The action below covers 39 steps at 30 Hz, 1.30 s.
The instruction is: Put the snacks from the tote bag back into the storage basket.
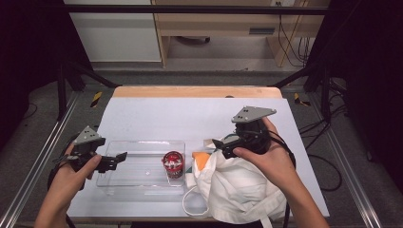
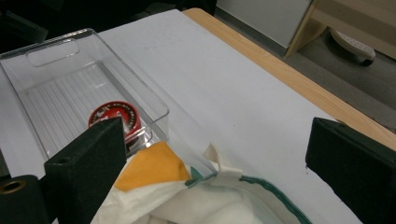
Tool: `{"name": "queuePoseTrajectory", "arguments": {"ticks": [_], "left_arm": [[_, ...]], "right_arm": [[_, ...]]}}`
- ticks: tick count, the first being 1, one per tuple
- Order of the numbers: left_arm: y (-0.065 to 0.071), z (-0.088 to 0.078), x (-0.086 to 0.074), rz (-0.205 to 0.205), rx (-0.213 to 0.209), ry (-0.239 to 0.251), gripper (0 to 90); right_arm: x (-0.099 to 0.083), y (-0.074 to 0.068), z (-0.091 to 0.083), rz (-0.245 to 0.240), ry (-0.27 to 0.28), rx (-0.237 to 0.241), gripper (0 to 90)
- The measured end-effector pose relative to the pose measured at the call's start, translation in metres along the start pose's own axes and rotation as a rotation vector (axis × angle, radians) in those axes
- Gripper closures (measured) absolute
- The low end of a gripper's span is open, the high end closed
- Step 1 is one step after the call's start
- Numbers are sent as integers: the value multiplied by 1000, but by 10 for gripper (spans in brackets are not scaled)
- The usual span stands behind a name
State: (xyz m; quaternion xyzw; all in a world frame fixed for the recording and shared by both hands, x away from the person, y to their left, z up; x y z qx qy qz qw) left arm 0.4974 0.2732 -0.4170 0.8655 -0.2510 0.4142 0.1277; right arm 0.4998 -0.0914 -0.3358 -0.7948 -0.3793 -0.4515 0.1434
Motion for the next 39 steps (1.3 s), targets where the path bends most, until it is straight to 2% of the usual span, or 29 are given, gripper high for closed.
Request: {"name": "queuePoseTrajectory", "arguments": {"ticks": [16,39], "left_arm": [[2,1,0,4,-1,-2,32],[3,2,0,11,1,-10,32]], "right_arm": [[-33,27,-28,45,0,-100,58],[-77,48,-57,88,-7,-208,58]]}}
Point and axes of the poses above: each handheld gripper's, and its own axes: z roughly forward along the jaws, x roughly out of its top, y roughly to its right, the point moved 8 cm from there along z, roughly forward along the jaws, and after that the axes turned 1 degree about -z, right-handed, at the moved point
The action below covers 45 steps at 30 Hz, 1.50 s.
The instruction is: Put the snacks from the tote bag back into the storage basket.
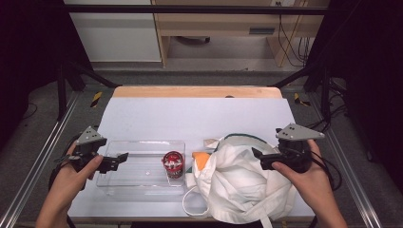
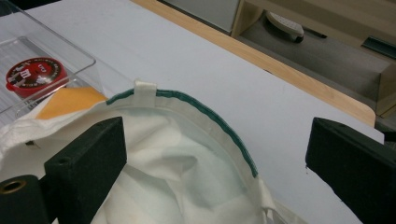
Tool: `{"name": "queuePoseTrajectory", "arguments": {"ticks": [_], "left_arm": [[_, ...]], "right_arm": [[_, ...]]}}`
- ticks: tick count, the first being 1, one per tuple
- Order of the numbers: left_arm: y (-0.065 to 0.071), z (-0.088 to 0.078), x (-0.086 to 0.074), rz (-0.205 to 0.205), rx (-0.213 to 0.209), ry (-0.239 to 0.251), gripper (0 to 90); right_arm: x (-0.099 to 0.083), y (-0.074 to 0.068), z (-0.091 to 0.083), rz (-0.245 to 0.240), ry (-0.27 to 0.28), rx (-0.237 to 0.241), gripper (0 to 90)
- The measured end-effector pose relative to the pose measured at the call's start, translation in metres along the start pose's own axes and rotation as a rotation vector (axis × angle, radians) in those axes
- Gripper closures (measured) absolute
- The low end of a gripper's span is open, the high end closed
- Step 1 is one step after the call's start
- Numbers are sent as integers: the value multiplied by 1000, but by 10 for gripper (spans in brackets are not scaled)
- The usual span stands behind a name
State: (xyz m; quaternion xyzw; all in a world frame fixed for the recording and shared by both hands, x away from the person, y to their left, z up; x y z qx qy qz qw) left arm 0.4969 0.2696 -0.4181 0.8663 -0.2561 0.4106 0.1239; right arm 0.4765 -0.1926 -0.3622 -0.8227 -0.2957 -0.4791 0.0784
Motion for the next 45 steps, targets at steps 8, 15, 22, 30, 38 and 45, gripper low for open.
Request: {"name": "queuePoseTrajectory", "arguments": {"ticks": [8,15,22,30,38,45], "left_arm": [[2,1,0,8,-2,-5,32],[2,1,0,8,-2,-5,32],[2,1,0,7,-2,-5,32],[2,2,0,12,-3,-7,32],[3,3,0,12,-3,-10,32],[4,4,-1,13,-2,-13,32]], "right_arm": [[-15,10,-7,25,-2,-36,60],[-28,17,-11,47,-2,-55,60],[-42,26,-15,75,-6,-76,58],[-63,39,-21,109,-18,-104,60],[-78,48,-26,139,-15,-124,59],[-94,54,-29,171,-25,-141,58]]}}
Point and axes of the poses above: each handheld gripper's, and its own axes: z roughly forward along the jaws, x roughly out of its top, y roughly to its right, the point moved 8 cm from there along z, roughly forward along the jaws, and after that the axes turned 1 degree about -z, right-handed, at the moved point
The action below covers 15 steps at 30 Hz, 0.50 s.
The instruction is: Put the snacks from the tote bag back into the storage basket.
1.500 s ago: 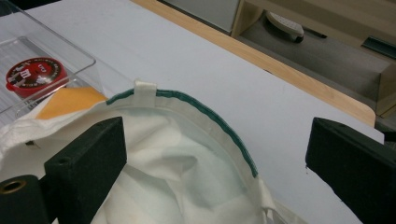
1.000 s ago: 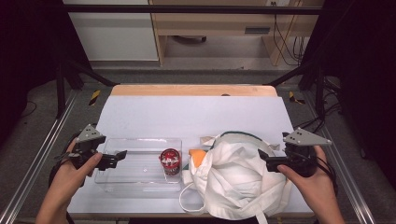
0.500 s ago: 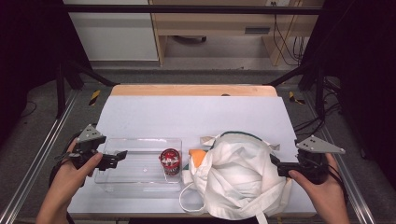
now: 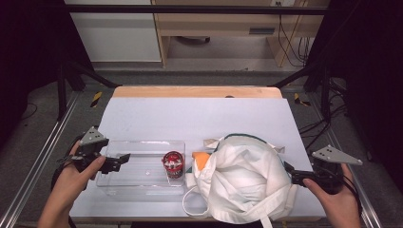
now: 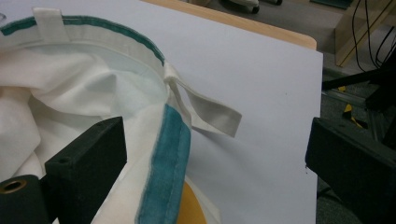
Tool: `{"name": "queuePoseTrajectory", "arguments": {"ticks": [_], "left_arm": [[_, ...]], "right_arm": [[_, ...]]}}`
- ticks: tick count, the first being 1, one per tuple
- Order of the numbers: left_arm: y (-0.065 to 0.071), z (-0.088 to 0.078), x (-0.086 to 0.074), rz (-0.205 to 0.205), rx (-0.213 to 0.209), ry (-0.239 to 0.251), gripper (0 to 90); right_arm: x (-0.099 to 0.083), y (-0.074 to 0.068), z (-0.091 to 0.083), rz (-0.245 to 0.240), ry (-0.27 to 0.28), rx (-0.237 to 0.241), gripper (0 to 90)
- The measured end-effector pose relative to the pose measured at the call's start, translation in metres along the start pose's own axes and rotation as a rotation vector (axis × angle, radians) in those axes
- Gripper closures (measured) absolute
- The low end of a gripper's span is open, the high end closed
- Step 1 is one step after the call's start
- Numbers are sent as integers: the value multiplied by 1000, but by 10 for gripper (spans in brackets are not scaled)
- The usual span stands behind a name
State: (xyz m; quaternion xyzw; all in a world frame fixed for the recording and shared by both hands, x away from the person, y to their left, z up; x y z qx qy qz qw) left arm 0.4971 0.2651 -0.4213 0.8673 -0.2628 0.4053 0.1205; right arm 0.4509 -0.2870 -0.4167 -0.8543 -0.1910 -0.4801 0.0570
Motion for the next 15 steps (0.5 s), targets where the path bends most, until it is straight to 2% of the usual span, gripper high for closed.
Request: {"name": "queuePoseTrajectory", "arguments": {"ticks": [5,15], "left_arm": [[0,1,-1,2,1,-4,32],[1,2,-1,7,-1,-9,32]], "right_arm": [[-11,5,1,38,1,-9,59],[-37,2,14,142,4,-14,59]]}}
Point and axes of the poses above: each handheld gripper's, and its own axes: z roughly forward along the jaws, x roughly out of its top, y roughly to its right, the point moved 8 cm from there along z, roughly forward along the jaws, and after that the axes turned 1 degree about -z, right-handed, at the moved point
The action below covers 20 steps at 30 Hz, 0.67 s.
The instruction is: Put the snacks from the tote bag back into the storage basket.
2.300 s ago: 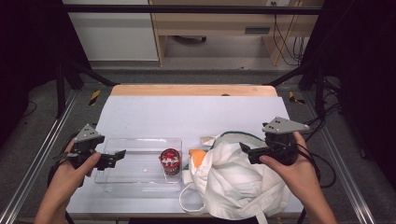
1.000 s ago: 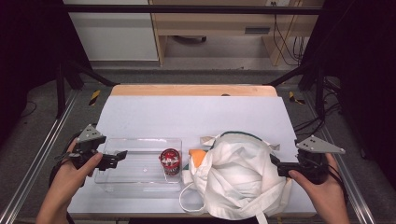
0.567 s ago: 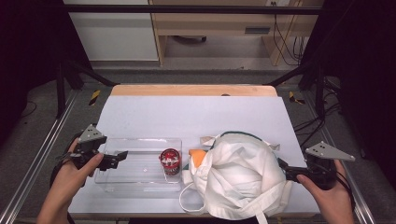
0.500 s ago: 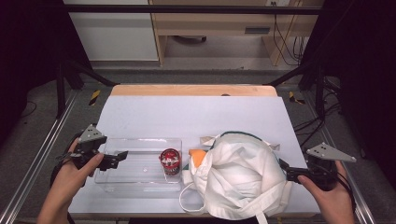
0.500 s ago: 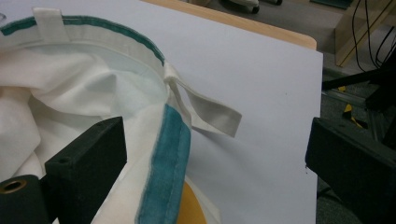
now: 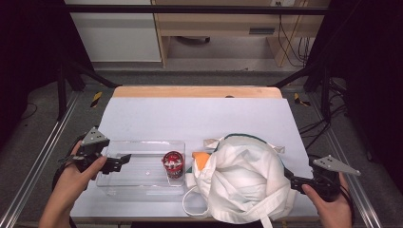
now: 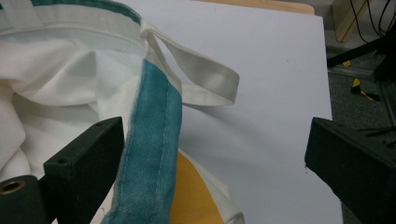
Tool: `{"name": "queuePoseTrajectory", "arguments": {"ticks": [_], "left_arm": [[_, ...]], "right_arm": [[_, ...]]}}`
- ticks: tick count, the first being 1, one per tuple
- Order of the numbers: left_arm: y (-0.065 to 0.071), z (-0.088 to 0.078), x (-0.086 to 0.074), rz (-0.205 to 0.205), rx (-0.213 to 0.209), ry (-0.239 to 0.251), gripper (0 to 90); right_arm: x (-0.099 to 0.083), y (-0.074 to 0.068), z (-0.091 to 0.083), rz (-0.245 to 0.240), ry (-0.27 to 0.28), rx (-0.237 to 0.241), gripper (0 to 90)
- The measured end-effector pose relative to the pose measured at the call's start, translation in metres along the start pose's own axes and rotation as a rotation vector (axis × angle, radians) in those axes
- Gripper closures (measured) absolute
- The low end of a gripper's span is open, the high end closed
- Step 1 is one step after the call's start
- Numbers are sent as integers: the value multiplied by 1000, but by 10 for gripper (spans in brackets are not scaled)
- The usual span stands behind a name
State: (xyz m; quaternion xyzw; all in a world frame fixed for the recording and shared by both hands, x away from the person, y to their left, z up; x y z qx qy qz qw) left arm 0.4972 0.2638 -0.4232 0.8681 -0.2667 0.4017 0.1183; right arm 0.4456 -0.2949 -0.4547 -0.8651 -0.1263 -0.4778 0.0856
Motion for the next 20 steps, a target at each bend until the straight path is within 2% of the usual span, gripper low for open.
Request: {"name": "queuePoseTrajectory", "arguments": {"ticks": [5,10,18,20], "left_arm": [[0,0,0,1,-2,2,32],[0,0,0,1,0,-1,32],[2,2,0,7,-7,-2,32],[3,2,1,10,-8,-1,32]], "right_arm": [[-10,0,9,55,3,5,56],[-13,0,11,79,29,3,54],[-17,-7,9,93,74,6,57],[-17,-8,9,80,80,2,56]]}}
Point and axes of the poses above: each handheld gripper's, and its own axes: z roughly forward along the jaws, x roughly out of its top, y roughly to its right, the point moved 8 cm from there along z, roughly forward along the jaws, and after that the axes turned 1 degree about -z, right-handed, at the moved point
